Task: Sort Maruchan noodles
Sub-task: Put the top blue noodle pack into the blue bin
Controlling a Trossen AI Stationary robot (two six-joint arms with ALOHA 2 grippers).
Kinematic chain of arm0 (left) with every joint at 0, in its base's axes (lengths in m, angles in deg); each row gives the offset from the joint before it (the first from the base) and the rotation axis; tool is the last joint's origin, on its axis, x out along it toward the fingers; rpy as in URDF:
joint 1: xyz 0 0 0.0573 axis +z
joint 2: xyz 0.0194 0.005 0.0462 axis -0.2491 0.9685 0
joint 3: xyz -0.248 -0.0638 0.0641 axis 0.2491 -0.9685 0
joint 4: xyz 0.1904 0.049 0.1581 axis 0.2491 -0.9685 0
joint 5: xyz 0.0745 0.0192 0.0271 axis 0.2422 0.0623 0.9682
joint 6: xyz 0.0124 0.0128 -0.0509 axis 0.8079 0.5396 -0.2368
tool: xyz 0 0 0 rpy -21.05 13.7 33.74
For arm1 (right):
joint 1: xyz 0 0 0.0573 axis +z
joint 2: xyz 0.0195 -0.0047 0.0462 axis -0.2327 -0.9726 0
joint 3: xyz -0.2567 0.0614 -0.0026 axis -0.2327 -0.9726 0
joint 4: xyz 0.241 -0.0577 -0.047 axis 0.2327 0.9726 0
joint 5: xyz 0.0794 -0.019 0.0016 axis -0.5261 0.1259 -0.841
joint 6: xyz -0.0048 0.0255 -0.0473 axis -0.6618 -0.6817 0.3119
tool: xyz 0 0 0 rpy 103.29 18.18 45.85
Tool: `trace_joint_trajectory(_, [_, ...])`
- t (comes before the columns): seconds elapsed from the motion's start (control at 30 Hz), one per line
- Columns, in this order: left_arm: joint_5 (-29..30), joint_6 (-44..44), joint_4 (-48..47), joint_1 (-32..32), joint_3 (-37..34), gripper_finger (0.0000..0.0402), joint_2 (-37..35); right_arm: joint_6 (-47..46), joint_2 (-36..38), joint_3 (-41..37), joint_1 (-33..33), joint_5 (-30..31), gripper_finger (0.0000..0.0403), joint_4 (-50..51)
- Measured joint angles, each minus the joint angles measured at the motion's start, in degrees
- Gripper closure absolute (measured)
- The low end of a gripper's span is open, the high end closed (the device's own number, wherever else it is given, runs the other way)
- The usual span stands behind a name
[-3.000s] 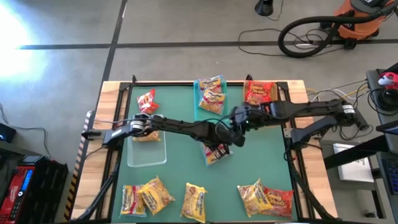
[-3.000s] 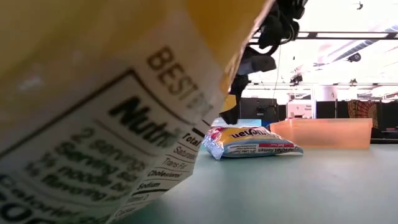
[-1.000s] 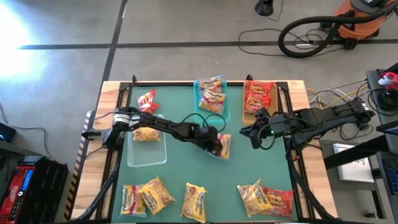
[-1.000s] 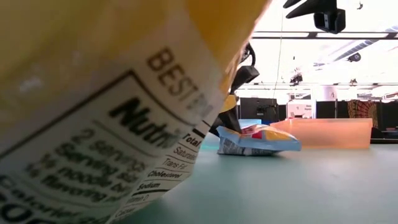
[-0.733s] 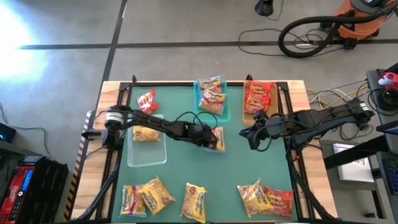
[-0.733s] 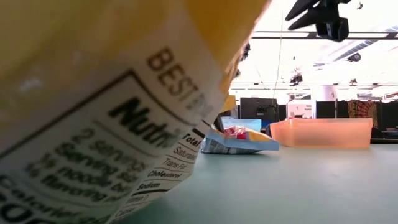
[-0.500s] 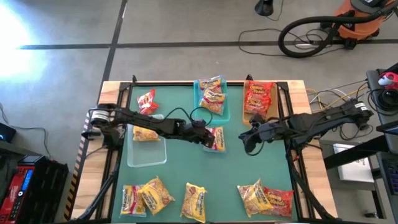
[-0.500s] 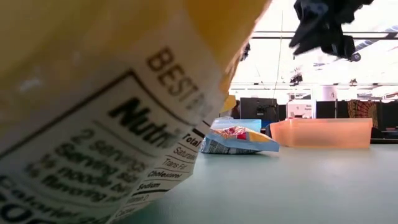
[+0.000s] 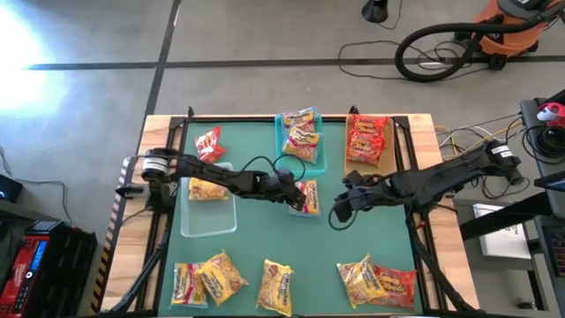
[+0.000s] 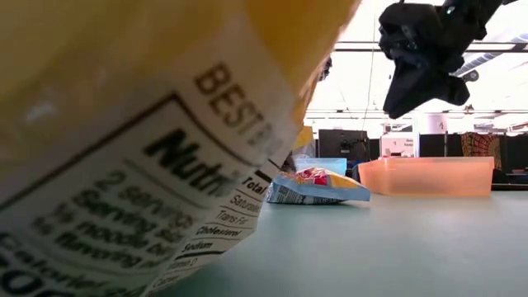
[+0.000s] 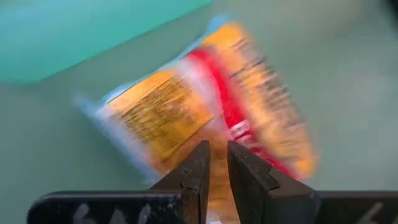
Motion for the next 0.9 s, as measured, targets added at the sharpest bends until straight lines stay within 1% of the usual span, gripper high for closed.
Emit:
trace_joint_trajectory(0.1, [0.01,-0.28,-0.81,0.08,-0.16,0.0363,1.06,-1.81,-2.47,0.05,0.0,-0.01,0.0323,-0.06])
trace_joint_trajectory(0.23, [0.12,-1.06,-4.4,0.0,-0.18,0.0363,1.65,-3.27,-5.33,0.08,0.0,-0.58,0.0323,-0.25])
trace_joint_trajectory(0.33, [0.16,-1.05,-5.64,-0.05,-0.18,0.0363,1.67,-2.29,-6.21,0.08,0.0,-0.49,0.0323,-2.64])
trace_joint_trajectory(0.53, [0.18,-0.43,-6.61,-0.16,-0.18,0.0363,1.67,1.1,-6.2,0.12,-0.82,-0.62,0.0319,-11.35])
trace_joint_trajectory(0.67, [0.16,-0.18,-6.78,-0.24,-0.2,0.0363,1.7,1.17,-6.33,0.03,-1.83,-0.62,0.0293,-13.42])
trace_joint_trajectory(0.9, [0.14,0.43,-6.76,-0.27,-0.26,0.0363,1.74,0.72,-7.5,-0.03,-1.9,-1.53,0.0224,-14.71])
